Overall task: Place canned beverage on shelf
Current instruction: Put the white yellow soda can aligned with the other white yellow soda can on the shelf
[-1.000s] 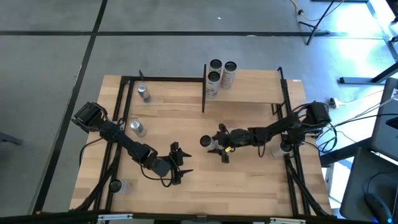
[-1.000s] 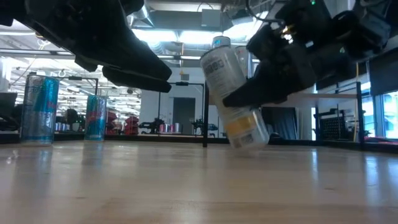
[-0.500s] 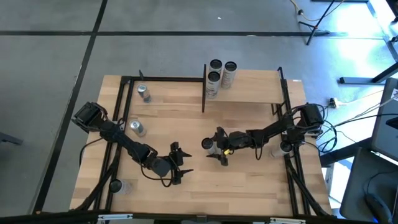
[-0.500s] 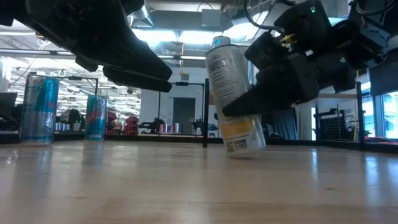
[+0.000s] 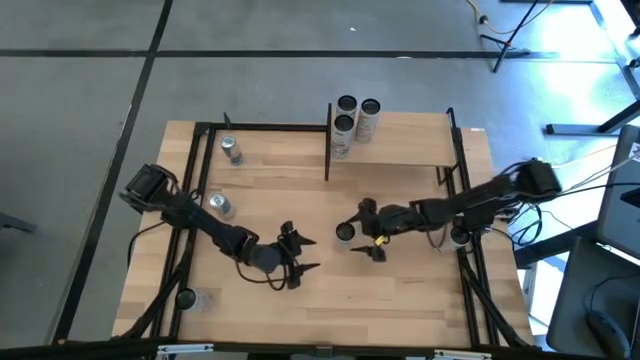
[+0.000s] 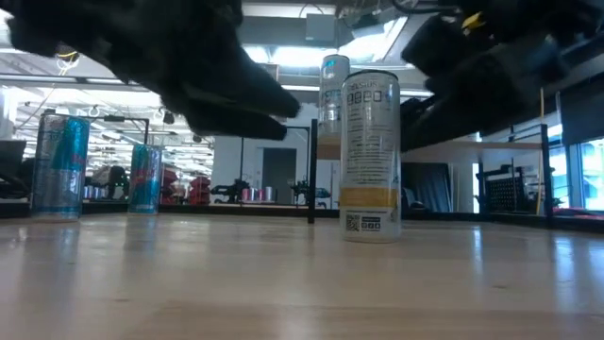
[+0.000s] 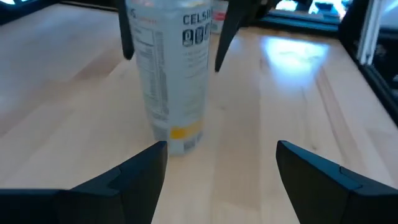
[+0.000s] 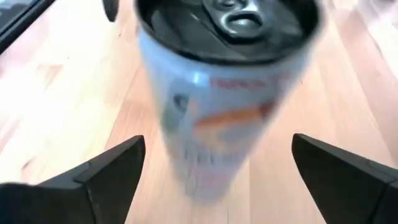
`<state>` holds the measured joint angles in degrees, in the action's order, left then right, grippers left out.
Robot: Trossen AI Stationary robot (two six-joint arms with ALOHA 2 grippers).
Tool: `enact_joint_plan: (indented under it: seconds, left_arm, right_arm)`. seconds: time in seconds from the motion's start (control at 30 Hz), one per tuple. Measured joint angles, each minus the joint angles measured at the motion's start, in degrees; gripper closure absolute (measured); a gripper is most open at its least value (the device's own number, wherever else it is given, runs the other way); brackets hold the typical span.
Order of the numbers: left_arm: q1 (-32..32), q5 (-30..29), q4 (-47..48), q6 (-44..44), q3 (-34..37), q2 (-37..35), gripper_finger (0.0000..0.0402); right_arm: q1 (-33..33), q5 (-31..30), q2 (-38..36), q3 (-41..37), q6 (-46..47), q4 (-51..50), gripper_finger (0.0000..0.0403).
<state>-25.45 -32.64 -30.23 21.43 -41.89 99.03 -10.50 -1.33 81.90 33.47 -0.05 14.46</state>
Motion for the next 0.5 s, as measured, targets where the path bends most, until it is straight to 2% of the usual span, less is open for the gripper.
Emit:
enact_joint_plan:
  seconds: [0.13, 0.23, 0.3, 0.37, 0.43, 0.5]
  left_arm:
    - [2.61, 0.62, -5.33, 0.72, -0.11, 3.22, 0.0115]
    - [3.69, 1.75, -6.50, 3.78, -2.07, 4.78, 0.0115]
    - [3.92, 5.79, -6.58, 3.70, -4.12, 5.59, 0.0115]
    - [3.98, 12.54, -6.46, 3.50, -5.99, 6.74, 0.0115]
    - [3.95, 19.16, -6.35, 1.65, -7.60, 7.77, 0.0115]
    - [3.66, 22.06, -6.85, -1.21, -8.98, 8.89, 0.0115]
  right_arm:
    - [0.00, 3.36, -7.73, 1.00, 1.01, -18.09, 0.0009]
    - [-0.04, -0.78, -12.88, 2.64, 1.11, -27.24, 0.0009]
    - [0.02, -6.98, -14.54, 2.21, 1.26, -27.05, 0.0009]
    - [0.07, -11.60, -14.67, 1.66, 1.19, -24.79, 0.0009]
    - [0.07, -13.53, -14.38, 1.22, 0.24, -21.17, 0.0008]
    - [0.06, -13.60, -13.20, 0.70, -1.32, -16.56, 0.0008]
